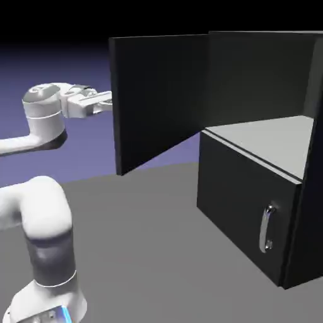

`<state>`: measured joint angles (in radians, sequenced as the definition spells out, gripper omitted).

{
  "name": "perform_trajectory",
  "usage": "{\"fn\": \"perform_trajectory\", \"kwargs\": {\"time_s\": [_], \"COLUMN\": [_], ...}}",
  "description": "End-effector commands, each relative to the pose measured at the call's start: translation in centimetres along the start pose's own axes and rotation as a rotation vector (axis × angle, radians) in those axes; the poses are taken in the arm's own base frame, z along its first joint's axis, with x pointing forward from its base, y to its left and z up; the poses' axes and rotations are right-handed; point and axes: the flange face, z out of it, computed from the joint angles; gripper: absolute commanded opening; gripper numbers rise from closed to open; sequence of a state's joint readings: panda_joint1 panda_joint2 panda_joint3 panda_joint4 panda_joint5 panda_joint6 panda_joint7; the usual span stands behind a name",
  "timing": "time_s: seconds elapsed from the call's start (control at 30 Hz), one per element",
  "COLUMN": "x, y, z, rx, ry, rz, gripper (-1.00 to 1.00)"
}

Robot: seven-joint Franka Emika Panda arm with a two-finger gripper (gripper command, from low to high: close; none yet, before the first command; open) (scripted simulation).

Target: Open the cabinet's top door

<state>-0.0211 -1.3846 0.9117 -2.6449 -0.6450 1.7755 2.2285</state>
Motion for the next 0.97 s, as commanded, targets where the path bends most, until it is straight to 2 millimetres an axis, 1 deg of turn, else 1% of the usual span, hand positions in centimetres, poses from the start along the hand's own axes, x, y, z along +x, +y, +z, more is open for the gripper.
{"fn": "perform_trajectory", "kwargs": {"time_s": [0.0,0.2,0.43,0.67,0.93], "x": [-0.2,-2.0,-4.2,-6.7,-9.3], "y": [-0.3,-2.0,-4.3,-6.7,-9.4], "z": [-1.1,-7.0,-12.5,-17.0,-21.0], "rx": [-0.017,-0.109,-0.203,-0.285,-0.365], "ry": [0.018,0.110,0.203,0.285,0.365], "rz": [0.001,0.001,0.001,0.001,0.001], "gripper": [-1.00,-1.00,-1.00,-1.00,-1.00]}}
